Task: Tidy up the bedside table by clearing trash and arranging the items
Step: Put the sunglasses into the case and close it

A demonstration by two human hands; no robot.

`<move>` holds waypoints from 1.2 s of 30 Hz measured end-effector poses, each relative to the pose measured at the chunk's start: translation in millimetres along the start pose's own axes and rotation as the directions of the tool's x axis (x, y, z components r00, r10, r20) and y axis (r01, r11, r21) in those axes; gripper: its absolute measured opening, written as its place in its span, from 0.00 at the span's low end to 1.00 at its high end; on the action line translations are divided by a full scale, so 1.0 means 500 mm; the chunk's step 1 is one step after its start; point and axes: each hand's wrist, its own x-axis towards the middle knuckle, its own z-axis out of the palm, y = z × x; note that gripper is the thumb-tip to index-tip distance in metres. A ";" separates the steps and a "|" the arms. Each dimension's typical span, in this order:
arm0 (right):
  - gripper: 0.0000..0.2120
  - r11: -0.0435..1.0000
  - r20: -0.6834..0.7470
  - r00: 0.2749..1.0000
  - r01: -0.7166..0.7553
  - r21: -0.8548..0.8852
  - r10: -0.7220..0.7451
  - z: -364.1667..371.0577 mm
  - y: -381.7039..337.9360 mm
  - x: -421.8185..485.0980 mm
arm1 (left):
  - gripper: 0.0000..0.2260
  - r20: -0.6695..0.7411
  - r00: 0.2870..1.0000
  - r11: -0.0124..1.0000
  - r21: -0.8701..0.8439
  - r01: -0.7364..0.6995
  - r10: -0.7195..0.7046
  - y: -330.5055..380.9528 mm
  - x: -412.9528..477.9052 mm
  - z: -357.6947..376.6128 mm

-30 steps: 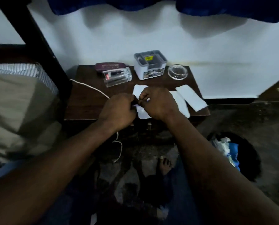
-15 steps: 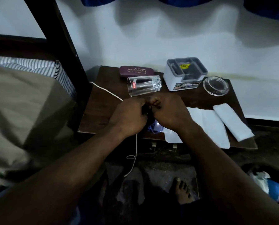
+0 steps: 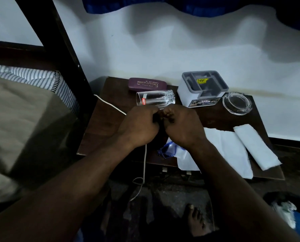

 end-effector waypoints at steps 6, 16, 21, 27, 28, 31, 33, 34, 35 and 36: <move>0.07 1.000 -0.032 0.999 0.025 -0.017 -0.026 -0.001 0.003 0.008 | 0.09 -0.025 1.000 1.000 -0.003 -0.014 0.014 0.000 0.010 -0.005; 0.03 0.998 -0.067 0.998 -0.009 0.061 0.013 0.001 0.009 0.014 | 0.08 -0.357 0.930 0.996 -0.011 0.089 -0.087 -0.048 0.088 -0.062; 0.02 0.998 -0.067 0.998 0.017 0.061 -0.013 0.006 0.012 0.011 | 0.30 -0.132 0.983 0.970 0.191 0.148 -0.124 -0.160 0.165 -0.062; 0.04 0.997 -0.064 0.998 0.018 0.078 -0.013 -0.002 0.021 0.011 | 0.34 0.028 0.995 0.959 0.272 0.082 -0.093 -0.203 0.219 -0.029; 0.05 0.997 -0.064 0.998 0.012 0.081 -0.006 -0.003 0.023 0.011 | 0.34 0.037 0.996 0.955 0.287 0.070 -0.084 -0.209 0.226 -0.026; 0.06 0.996 -0.063 0.998 0.002 0.086 0.003 -0.006 0.025 0.011 | 0.33 0.054 0.994 0.946 0.317 0.072 -0.094 -0.213 0.230 -0.026; 0.06 0.996 -0.066 0.998 0.001 0.091 0.005 -0.006 0.026 0.010 | 0.32 0.016 0.994 0.936 0.339 0.096 -0.108 -0.203 0.223 -0.028; 0.05 0.995 -0.068 0.998 0.000 0.095 0.007 -0.006 0.026 0.010 | 0.31 -0.017 0.994 0.933 0.345 0.104 -0.105 -0.197 0.219 -0.027; 0.05 0.995 -0.070 0.998 -0.002 0.097 0.009 -0.006 0.027 0.009 | 0.30 -0.046 0.994 0.936 0.336 0.107 -0.097 -0.195 0.216 -0.026; 0.05 0.995 -0.070 0.998 -0.001 0.096 0.008 -0.007 0.027 0.008 | 0.29 -0.068 0.994 0.944 0.312 0.105 -0.088 -0.195 0.214 -0.025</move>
